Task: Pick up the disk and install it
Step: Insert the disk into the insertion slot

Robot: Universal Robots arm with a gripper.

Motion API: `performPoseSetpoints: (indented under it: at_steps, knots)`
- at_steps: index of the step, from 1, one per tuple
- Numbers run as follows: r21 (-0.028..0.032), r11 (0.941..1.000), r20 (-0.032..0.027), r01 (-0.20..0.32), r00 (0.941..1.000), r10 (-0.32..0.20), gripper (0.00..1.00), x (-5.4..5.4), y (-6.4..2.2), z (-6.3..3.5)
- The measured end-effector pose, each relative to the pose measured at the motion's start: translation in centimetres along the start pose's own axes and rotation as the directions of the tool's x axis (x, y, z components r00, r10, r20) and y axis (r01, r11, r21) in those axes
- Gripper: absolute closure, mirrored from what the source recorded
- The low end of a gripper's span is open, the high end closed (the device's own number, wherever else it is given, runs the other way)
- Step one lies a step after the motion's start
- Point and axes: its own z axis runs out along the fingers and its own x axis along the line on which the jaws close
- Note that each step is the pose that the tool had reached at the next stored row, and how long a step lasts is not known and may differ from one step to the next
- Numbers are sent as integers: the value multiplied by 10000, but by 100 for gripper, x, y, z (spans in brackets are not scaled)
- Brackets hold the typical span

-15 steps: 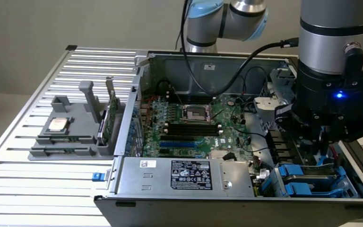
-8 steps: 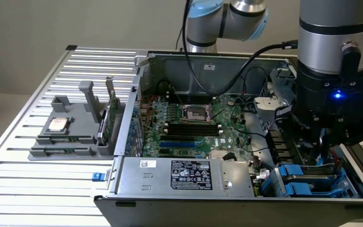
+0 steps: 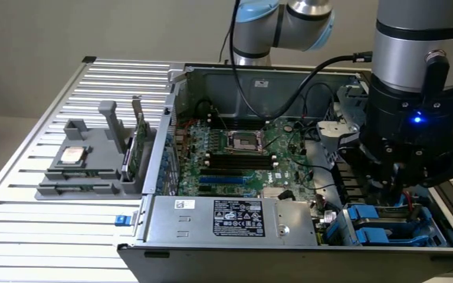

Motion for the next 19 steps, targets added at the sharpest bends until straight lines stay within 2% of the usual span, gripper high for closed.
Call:
performPoseSetpoints:
  at_steps: [1,2,6,7,8,9,12,13,19]
  knots:
    - [53,10000,-45,-79,10000,80,83,0,0,0]
    - [98,9998,-54,-186,9998,187,83,1,0,2]
    - [221,9986,-37,-484,9988,485,82,2,0,6]
    - [251,9981,-33,-554,9985,555,69,2,0,6]
    - [282,9976,-28,-631,9980,632,69,2,0,6]
    - [309,9970,-24,-706,9975,707,64,2,0,7]
    - [399,9945,-13,-969,9953,970,58,2,1,7]
    - [432,9933,-9,-1069,9943,1071,51,0,1,8]
    - [615,9848,20,-1627,9866,1629,51,-6,6,30]
